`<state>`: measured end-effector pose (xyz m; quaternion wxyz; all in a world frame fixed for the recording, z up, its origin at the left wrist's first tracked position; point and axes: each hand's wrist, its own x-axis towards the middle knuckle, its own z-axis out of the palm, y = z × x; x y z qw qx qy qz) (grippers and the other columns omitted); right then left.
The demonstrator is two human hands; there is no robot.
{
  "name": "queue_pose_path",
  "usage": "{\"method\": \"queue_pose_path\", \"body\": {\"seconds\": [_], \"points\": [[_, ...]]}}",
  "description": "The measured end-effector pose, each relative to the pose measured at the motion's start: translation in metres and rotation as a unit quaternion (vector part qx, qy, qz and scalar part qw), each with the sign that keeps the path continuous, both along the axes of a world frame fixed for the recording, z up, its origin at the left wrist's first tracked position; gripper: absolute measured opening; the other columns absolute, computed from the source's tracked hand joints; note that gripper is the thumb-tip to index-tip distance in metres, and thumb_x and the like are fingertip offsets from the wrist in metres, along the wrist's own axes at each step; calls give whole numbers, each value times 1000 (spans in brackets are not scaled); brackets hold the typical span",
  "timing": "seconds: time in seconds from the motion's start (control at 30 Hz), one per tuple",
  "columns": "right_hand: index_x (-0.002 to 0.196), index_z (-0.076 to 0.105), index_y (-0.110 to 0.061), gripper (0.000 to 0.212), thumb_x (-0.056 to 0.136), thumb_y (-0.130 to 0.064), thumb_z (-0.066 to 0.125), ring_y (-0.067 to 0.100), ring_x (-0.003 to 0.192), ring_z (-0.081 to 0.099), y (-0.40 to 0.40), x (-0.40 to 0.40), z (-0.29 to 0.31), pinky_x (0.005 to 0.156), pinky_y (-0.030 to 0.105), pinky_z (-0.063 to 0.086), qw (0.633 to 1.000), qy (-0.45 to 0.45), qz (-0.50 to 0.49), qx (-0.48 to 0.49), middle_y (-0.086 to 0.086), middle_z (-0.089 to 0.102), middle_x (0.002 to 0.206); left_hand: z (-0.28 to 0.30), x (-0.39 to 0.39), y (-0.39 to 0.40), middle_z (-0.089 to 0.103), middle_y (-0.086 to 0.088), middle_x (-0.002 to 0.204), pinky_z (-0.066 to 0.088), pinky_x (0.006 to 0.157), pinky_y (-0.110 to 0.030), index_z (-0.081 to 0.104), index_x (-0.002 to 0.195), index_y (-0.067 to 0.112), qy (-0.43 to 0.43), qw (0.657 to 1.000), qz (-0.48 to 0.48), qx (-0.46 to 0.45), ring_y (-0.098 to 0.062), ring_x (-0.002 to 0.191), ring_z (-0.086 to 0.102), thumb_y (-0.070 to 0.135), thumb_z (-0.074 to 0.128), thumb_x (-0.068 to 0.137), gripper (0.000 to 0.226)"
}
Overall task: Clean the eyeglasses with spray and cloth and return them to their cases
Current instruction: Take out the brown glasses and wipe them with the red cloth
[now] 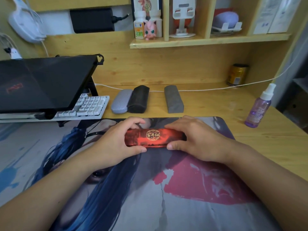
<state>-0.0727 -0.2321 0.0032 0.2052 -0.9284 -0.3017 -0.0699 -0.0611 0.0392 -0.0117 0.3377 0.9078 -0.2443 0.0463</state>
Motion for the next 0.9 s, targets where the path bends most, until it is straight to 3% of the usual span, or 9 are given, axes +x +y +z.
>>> {"method": "queue_pose_path", "body": {"seconds": [0.13,0.3,0.4,0.5,0.6,0.7,0.77,0.83,0.9], "points": [[114,65,-23,39,92,-54,62,12,102,53,0,0,1,92,39,44,1000,11,0,-5,-5,66,101,2,-1,-1,60,22,110,44,88,-13,48,127,49,13,1000,-3,-5,6,103,58,31,90,72,71],[110,66,-24,32,99,-50,52,10,97,53,-2,0,3,88,38,44,1000,24,7,6,-9,64,91,4,-2,-2,64,20,107,47,84,-13,46,130,50,24,999,-7,-22,3,99,63,26,90,73,76],[112,67,-19,48,100,-56,40,13,95,55,-1,-1,6,87,36,43,1000,26,6,7,-6,66,92,4,-1,0,57,23,114,49,87,-16,36,138,59,36,999,-10,-34,0,102,62,25,90,72,92],[92,65,-16,49,102,-51,32,13,79,55,1,1,8,76,33,42,1000,8,2,23,-3,63,78,4,0,0,40,19,131,45,102,-23,25,144,64,32,999,-1,-38,1,122,49,27,92,69,107],[69,45,-18,49,100,-52,31,10,58,40,5,9,8,57,24,33,995,14,-54,80,-8,43,60,4,1,-1,30,17,138,35,111,-29,19,145,67,30,999,10,-37,-3,133,38,32,94,65,115],[68,39,-11,53,99,-53,32,7,57,32,8,14,6,55,27,29,987,44,-76,134,-4,36,63,3,3,-1,25,21,141,37,111,-32,12,145,69,36,999,14,-38,-7,134,38,36,95,64,120],[69,37,-9,53,101,-51,34,8,58,31,10,16,4,56,29,28,980,58,-91,165,-3,34,64,3,3,0,25,21,140,36,112,-32,14,146,66,26,999,13,-33,-2,134,36,38,94,65,117],[76,48,-7,52,102,-50,35,14,63,41,8,17,1,61,34,34,978,58,-108,168,2,43,67,3,1,-2,25,22,137,36,110,-27,19,148,61,19,999,13,-29,13,127,35,38,91,68,110],[96,63,-13,39,103,-45,41,16,81,55,3,17,4,74,33,43,979,9,-119,168,1,62,85,2,-2,-5,26,23,135,34,104,-21,22,149,57,5,1000,16,-11,19,120,33,41,89,70,104]]}}
